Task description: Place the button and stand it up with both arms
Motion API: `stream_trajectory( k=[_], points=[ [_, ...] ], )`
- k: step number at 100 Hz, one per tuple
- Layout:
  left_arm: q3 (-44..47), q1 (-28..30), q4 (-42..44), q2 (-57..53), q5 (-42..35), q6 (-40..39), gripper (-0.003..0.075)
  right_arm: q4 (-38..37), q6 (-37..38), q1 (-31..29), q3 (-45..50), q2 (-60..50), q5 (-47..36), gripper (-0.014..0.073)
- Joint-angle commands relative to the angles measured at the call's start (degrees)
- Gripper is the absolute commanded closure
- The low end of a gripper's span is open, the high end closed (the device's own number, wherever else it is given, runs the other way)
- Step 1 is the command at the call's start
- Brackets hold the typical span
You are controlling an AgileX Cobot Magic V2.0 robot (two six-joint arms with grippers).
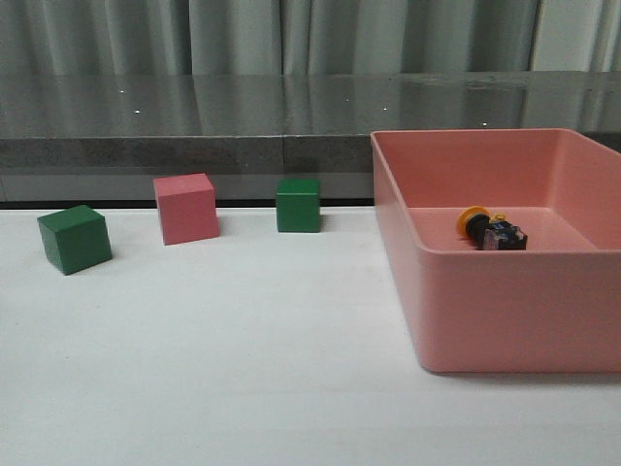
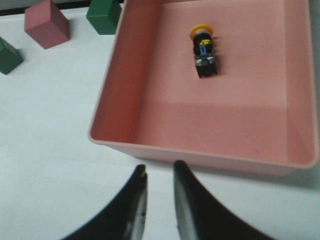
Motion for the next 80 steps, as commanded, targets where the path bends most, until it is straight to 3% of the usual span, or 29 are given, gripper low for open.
stream_trajectory(
  k=[1, 7, 20, 60, 80],
  points=[
    [1.7, 0.0, 0.1, -1.8, -4.9, -0.4, 0.0739, 6.9, -5.9, 0.0, -1.9, 1.2, -6.2, 0.0183],
    [1.7, 0.0, 0.1, -1.8, -4.9, -0.4, 0.0739, 10.6, -11.0, 0.0, -2.0, 2.5, -7.8, 0.0105],
    [1.7, 0.0, 0.1, -1.8, -4.9, -0.4, 0.0739, 14.8, -17.0, 0.0, -4.5, 8.6, -8.4, 0.0104],
    [1.7, 0.0, 0.1, -1.8, -4.9, -0.4, 0.0739, 13.5, -22.4, 0.1, -20.5, 35.7, -9.7, 0.0104],
    [1.7, 0.0, 0.1, -1.8, -4.9, -0.4, 0.0739, 8.9, -22.7, 2.1, -25.2, 45.4, -13.3, 0.0104]
  ],
)
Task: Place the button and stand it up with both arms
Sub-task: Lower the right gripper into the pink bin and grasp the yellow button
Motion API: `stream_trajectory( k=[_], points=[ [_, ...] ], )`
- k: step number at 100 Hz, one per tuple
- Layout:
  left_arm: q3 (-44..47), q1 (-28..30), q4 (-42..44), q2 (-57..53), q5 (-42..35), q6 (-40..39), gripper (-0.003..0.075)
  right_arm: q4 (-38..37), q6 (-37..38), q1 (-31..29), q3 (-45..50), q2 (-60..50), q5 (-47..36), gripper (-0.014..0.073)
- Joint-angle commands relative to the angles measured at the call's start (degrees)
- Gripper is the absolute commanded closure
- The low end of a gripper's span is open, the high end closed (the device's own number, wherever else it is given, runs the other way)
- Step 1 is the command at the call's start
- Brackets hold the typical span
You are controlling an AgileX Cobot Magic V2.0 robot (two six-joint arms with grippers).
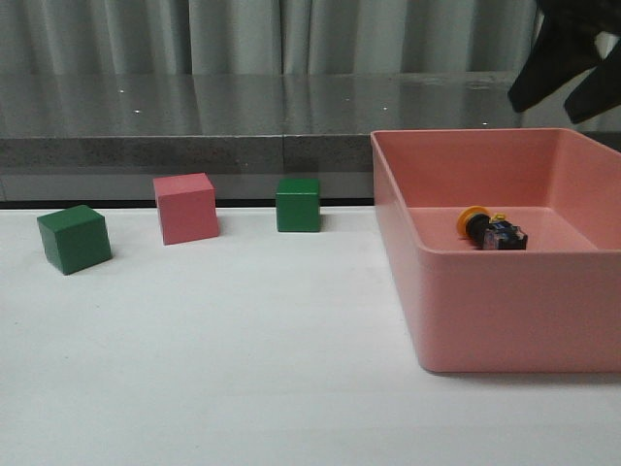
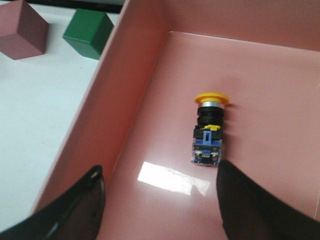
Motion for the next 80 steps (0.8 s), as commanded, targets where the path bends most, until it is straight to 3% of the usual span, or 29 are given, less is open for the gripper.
stream_trajectory(
  k=[1, 32, 80],
  points=[
    [1.7, 0.0, 0.1, -1.8, -4.9, -0.4, 0.0739, -1.3, -1.0, 1.0, -3.4, 1.7, -3.9, 0.0104],
    [1.7, 0.0, 0.1, -1.8, -4.9, -0.4, 0.0739, -3.8, -1.0, 2.4, -3.9, 10.6, -12.0, 0.0104],
    [1.7, 0.0, 0.1, -1.8, -4.9, -0.4, 0.0739, -4.5, -1.0, 2.5, -3.9, 16.8, -14.1, 0.0104]
  ],
)
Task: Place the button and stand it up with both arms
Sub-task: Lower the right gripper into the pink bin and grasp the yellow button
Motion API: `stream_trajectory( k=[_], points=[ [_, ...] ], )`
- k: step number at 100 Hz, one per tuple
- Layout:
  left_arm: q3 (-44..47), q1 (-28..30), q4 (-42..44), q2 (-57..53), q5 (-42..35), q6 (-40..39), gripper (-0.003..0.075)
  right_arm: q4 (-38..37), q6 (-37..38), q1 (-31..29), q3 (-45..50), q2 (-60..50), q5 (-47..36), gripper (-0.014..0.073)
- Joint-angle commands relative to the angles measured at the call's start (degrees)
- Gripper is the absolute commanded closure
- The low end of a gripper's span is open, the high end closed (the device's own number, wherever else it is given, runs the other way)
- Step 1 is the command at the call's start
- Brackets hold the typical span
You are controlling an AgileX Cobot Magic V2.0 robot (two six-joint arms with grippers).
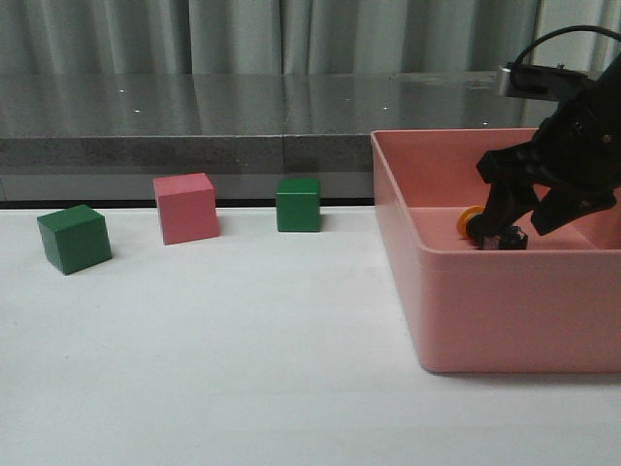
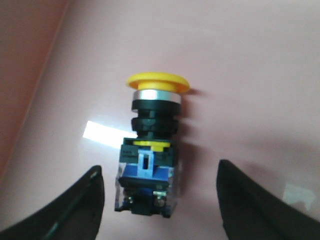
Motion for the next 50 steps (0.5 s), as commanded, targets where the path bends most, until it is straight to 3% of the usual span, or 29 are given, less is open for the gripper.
stream_trajectory(
  k=[1, 33, 50],
  points=[
    [1.7, 0.0, 0.1, -1.8, -4.9, -0.4, 0.0739, 0.3, -0.6, 0.3, -1.9, -2.2, -2.1, 0.0104],
    [1.7, 0.0, 0.1, -1.8, -4.9, -0.4, 0.0739, 0.3, -0.6, 2.7, -1.9, -2.0, -5.2, 0.0111],
    [1.7, 0.0, 0.1, -1.8, -4.9, -0.4, 0.0739, 0.2, -0.6, 2.8, -1.9, -0.7, -5.8, 0.0218]
  ],
)
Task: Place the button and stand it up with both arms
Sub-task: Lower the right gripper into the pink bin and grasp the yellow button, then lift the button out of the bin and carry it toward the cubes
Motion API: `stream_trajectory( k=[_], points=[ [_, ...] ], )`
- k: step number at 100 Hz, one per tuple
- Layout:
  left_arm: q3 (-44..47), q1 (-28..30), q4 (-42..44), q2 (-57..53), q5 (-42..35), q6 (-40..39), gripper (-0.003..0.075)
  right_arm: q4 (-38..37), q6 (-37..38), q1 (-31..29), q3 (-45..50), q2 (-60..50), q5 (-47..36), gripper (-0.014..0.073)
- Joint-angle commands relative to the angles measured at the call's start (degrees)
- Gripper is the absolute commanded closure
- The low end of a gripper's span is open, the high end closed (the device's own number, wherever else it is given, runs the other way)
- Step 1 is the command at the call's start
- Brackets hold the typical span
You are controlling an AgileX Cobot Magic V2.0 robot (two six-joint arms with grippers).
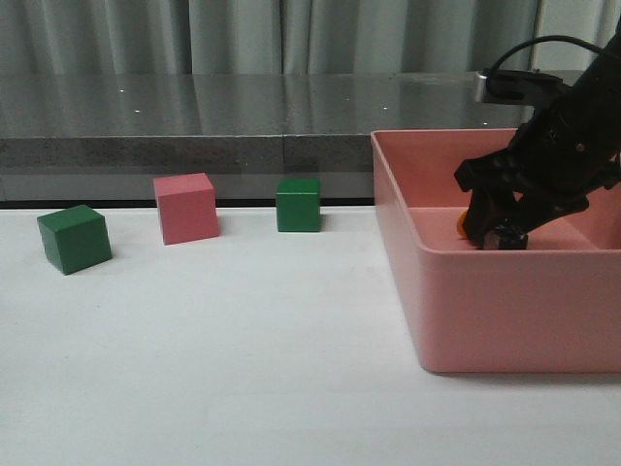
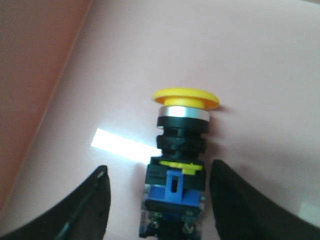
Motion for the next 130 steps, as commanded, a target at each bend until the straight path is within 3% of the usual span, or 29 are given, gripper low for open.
stream_trajectory(
  k=[1, 14, 26, 36, 68, 94, 130],
  points=[
    [1.7, 0.0, 0.1, -1.8, -4.9, -0.4, 0.0739, 0.2, -0.6, -0.1, -1.7, -1.9, -2.4, 0.0229],
    [1.7, 0.0, 0.1, -1.8, -4.9, -0.4, 0.0739, 0.2, -0.6, -0.1, -1.7, -1.0, -2.0, 0.0344],
    [1.7, 0.0, 0.1, -1.8, -4.9, -0.4, 0.0739, 0.2, -0.6, 0.0, -1.7, -1.4, -1.1, 0.0565],
    [1.7, 0.0, 0.1, -1.8, -4.9, -0.4, 0.0739, 0.2, -0.6, 0.0, -1.8, -3.2, -0.4, 0.067],
    [1.7, 0.0, 0.1, -1.8, -4.9, -0.4, 0.0739, 0.2, -1.9, 1.6, -2.0, -17.4, 3.9, 0.067],
    [1.7, 0.0, 0.1, -1.8, -4.9, -0.4, 0.0739, 0.1, -17.3, 10.0, -12.0, -18.5, 20.1, 0.067],
    [1.7, 0.0, 0.1, -1.8, -4.9, -0.4, 0.0739, -1.0, -38.5, 22.7, -24.7, -5.0, 25.0, 0.067]
  ],
)
